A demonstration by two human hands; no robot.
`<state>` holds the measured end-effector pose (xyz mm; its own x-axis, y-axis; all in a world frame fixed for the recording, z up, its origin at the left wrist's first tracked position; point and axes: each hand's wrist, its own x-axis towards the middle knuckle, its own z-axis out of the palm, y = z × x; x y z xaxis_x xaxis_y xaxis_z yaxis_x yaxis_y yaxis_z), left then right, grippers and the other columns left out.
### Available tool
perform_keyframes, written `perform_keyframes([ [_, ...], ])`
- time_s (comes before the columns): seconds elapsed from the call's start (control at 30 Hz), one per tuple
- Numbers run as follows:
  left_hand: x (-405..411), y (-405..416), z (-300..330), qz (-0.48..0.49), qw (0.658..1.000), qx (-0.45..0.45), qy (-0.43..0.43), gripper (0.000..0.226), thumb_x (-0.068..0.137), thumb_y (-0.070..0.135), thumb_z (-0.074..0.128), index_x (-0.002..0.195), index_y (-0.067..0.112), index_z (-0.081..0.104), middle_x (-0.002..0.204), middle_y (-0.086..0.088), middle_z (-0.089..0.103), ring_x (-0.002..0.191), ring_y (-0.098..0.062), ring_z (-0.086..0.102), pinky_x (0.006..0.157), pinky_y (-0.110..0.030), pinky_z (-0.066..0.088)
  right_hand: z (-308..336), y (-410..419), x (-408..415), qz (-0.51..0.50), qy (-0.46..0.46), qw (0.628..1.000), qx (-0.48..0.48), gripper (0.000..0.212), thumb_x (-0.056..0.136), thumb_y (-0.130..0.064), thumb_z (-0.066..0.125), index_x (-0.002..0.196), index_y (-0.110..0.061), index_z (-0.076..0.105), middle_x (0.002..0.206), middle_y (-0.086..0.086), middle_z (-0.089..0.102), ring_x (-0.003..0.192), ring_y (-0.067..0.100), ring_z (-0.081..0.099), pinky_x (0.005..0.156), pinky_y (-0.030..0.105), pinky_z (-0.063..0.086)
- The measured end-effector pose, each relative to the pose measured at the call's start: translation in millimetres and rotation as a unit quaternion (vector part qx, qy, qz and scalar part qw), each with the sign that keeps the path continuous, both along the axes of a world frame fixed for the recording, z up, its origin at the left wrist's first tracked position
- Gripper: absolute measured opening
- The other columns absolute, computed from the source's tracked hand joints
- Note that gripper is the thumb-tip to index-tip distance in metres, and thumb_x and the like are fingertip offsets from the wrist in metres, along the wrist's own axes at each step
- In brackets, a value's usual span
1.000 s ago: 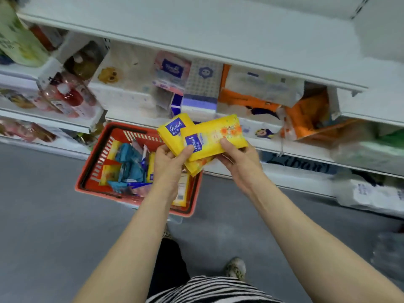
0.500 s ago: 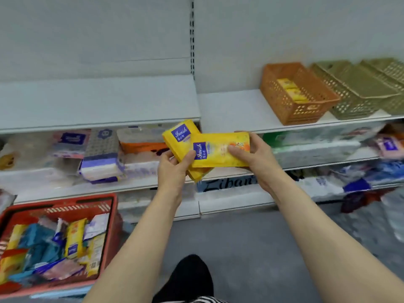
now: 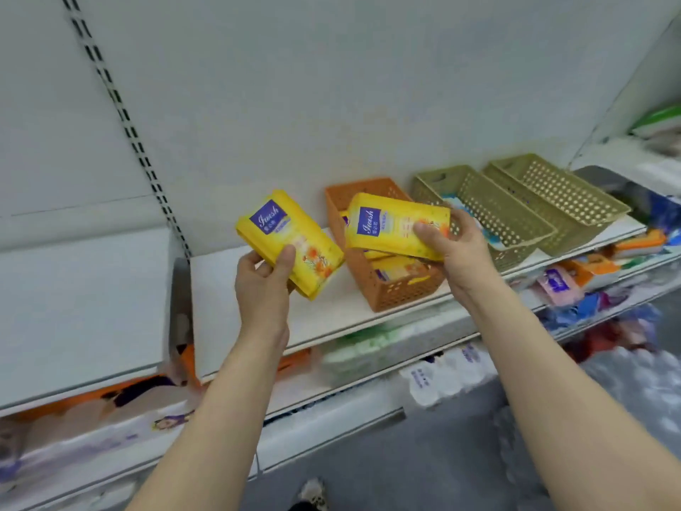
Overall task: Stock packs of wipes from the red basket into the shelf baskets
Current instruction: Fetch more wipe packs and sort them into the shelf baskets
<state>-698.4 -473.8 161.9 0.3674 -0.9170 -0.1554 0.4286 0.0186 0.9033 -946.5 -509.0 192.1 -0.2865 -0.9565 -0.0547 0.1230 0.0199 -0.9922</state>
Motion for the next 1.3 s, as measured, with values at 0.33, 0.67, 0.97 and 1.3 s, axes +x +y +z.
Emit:
perform_keyframes([
  [0.33, -50.1, -84.7, 1.9, 0.077, 0.997, 0.021, -0.009, 0.034, 0.093, 0.013, 0.067, 0.121, 0.008, 0.048, 0.106, -0.005, 0.072, 0.093, -0.016, 0.072, 0.078, -0.035, 0.06, -34.4, -133.6, -44.0, 0.019, 0.088, 0.995, 0.039, 0.083, 0.075, -0.028, 0.086, 0.145, -0.021, 0.042, 0.134, 0.005, 0.059, 0.113, 0.018, 0.063, 0.094, 0.037, 0.055],
  [0.67, -103.1, -108.6, 2.2, 0.192, 0.981, 0.035, 0.009, 0.04, 0.093, 0.015, 0.067, 0.127, 0.005, 0.048, 0.111, -0.006, 0.072, 0.101, -0.02, 0.072, 0.073, -0.031, 0.06, -36.9, -209.9, -24.1, 0.167, 0.254, 0.952, 0.02, 0.075, 0.085, -0.028, 0.078, 0.148, -0.02, 0.039, 0.14, -0.001, 0.053, 0.125, 0.014, 0.051, 0.096, 0.025, 0.041],
  [0.97, -86.8, -103.8, 3.9, 0.23, 0.972, 0.041, -0.015, 0.045, 0.093, 0.018, 0.067, 0.131, 0.005, 0.048, 0.111, -0.003, 0.072, 0.099, -0.017, 0.073, 0.073, -0.028, 0.06, -64.4, -218.9, 2.0, 0.233, 0.473, 0.849, 0.035, 0.086, 0.093, -0.036, 0.066, 0.158, -0.024, 0.011, 0.153, 0.021, 0.027, 0.133, 0.04, 0.044, 0.108, 0.043, 0.04],
  [1.3, -85.3, -106.8, 4.6, 0.198, 0.98, 0.016, 0.0, 0.042, 0.092, 0.017, 0.068, 0.128, 0.005, 0.05, 0.104, 0.001, 0.074, 0.097, -0.017, 0.073, 0.073, -0.029, 0.06, -75.0, -218.8, 6.8, 0.258, 0.709, 0.652, -0.075, 0.041, 0.104, -0.042, 0.037, 0.135, -0.021, 0.055, 0.143, 0.007, 0.055, 0.144, 0.03, 0.033, 0.112, 0.043, 0.031],
])
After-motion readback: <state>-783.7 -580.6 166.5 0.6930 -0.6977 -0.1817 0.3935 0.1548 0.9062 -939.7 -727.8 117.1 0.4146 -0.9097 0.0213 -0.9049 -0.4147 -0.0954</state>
